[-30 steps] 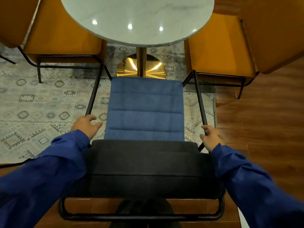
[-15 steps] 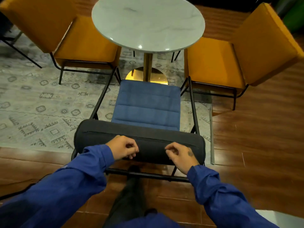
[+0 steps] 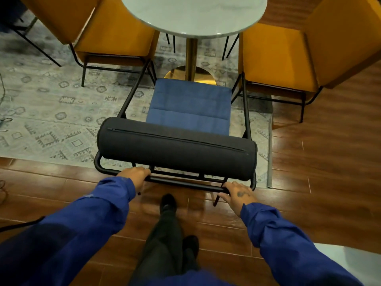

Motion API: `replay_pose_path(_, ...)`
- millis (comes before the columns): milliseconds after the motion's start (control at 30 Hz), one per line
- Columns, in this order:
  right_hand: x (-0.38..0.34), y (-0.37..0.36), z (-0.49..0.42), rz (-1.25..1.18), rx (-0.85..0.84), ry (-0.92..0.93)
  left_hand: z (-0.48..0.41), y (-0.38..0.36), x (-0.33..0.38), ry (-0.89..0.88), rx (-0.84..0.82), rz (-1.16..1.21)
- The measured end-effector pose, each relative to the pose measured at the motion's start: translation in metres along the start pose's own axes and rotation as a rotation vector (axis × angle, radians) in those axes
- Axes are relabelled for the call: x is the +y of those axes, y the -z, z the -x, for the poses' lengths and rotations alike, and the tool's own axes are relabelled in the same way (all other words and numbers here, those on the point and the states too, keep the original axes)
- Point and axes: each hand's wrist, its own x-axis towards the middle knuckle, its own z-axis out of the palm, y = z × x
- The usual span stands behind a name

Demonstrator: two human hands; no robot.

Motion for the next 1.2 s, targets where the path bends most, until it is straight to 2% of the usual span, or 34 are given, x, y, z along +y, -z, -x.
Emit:
replay_pose_path(333, -0.003, 0.014, -0.013, 0.062, -0.036, -0.007, -0.016, 0.017, -0.021, -0.279, -0.085, 0.083)
replay_pose_path(467, 0.001, 0.036, -0.028, 0.050, 0.009, -0.003, -0.030, 0.038, -0.023, -0.284, -0.030, 0.016)
replay_pose_path(800, 0.012, 0.099, -0.099, -0.074, 0.154, 0.056, -0.089, 0.114, -0.041, -0.323, 0.075, 0.078)
replay_pose_path(1067, 0.006, 0.131, -0.142, -0.042, 0.234, 0.048, -0.126, 0.152, -0.056, -0.325, 0.080, 0.105)
replay_pose_path(1200, -0.001, 0.132, -0.155, 0.013, 0.209, -0.003, -0.139, 0.148, -0.059, -0.314, 0.093, 0.100)
